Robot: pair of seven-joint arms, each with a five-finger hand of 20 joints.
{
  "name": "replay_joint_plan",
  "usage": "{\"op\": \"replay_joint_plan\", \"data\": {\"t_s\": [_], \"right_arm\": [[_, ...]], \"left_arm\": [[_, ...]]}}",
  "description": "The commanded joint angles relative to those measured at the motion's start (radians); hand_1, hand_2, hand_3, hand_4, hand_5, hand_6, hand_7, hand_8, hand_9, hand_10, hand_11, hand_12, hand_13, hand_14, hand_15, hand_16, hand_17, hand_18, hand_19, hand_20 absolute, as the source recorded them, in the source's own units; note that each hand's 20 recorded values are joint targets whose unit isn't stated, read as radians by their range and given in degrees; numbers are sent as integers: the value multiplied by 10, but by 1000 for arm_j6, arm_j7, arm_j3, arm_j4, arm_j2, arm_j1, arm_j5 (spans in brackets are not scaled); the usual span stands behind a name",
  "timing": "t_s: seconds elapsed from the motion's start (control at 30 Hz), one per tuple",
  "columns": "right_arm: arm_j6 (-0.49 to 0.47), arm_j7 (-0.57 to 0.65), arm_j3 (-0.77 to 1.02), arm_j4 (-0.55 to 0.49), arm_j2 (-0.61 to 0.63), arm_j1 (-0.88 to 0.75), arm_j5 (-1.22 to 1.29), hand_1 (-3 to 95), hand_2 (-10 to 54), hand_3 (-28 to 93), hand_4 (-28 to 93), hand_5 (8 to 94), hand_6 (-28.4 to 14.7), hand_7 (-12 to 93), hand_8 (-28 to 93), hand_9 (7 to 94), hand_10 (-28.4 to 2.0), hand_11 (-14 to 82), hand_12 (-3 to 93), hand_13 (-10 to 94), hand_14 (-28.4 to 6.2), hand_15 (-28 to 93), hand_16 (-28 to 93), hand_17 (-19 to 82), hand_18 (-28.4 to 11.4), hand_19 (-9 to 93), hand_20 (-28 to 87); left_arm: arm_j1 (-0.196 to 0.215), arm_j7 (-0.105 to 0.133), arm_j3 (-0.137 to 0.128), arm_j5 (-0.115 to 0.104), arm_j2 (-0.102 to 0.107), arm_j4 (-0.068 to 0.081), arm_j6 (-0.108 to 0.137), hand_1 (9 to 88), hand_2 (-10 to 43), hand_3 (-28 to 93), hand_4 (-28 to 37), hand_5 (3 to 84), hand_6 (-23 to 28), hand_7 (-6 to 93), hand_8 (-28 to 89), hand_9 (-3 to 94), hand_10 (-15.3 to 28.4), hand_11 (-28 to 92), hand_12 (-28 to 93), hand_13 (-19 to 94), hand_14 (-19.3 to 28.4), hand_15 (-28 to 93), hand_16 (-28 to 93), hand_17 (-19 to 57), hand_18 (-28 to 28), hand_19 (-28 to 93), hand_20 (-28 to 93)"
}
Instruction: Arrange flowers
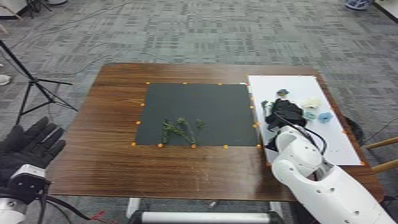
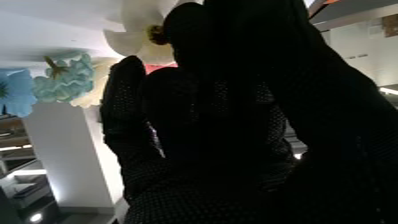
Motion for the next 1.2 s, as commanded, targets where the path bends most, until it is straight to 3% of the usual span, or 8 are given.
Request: {"op": "replay_joint_plan", "data": {"t_s": [0.03,0.3,0.47,0.53,0.63,0.77,1.03,1.2], "right_arm": [[107,18,34,-70,21,-23,-54,573,-95,707,-248,796,-24,326,189,781,-146,246,512,618,-167,775,376,306,-284,815,400],[180,-12,52,-177,25,-36,-14,565,-95,711,-233,797,-23,333,202,780,-149,251,510,622,-166,774,372,312,-284,817,403],[21,58,40,-171,-14,-31,-78,552,-95,722,-215,795,-19,337,208,781,-150,253,506,624,-168,775,372,317,-284,818,404],[42,38,50,-161,-16,-50,-16,519,-95,691,-201,783,-37,294,196,742,-174,310,416,611,-175,771,372,307,-284,814,401],[-67,36,33,-111,-45,-19,-16,400,-95,696,-230,737,-77,173,-56,677,-206,361,288,579,-191,774,368,286,-284,806,407],[-62,40,4,-70,-46,-13,-34,354,-95,637,-272,677,-126,91,-91,622,-235,307,254,523,-211,769,354,253,-284,781,413],[-79,55,-43,28,-70,27,-71,390,-95,619,-281,678,-126,90,-90,619,-235,306,248,521,-210,774,343,256,-284,775,431],[-45,66,-54,67,-78,25,-78,502,-95,698,-280,721,-71,172,-36,678,-190,327,266,577,-178,766,350,288,-284,792,420]], "left_arm": [[22,3,-6,-2,-16,-7,-2,269,147,703,-269,396,84,98,-70,324,139,153,138,222,134,234,-5,-27,109,171,124],[16,-3,-12,0,-13,-5,-1,268,146,704,-270,396,84,98,-71,324,138,153,138,222,134,234,-4,-27,109,171,123],[4,-13,-6,0,-6,0,3,269,146,705,-271,396,84,99,-71,324,139,152,137,222,133,234,-4,-28,110,172,124],[0,-19,-6,4,-4,1,1,269,146,705,-272,396,84,99,-71,324,138,152,138,222,133,234,-4,-28,110,172,124],[1,-15,-11,1,-2,2,7,268,147,705,-271,396,84,99,-71,323,138,152,138,222,133,234,-4,-28,110,173,124],[-10,-26,-9,7,1,7,4,269,147,704,-272,396,83,100,-71,324,138,153,138,222,133,235,-4,-28,110,172,123],[-14,-24,5,4,0,9,6,269,147,705,-272,397,84,100,-71,324,138,155,138,222,133,236,-5,-28,109,172,124],[-9,-23,6,4,-3,6,5,268,147,706,-272,397,84,101,-71,324,139,155,137,222,133,236,-5,-28,109,173,124]]}}
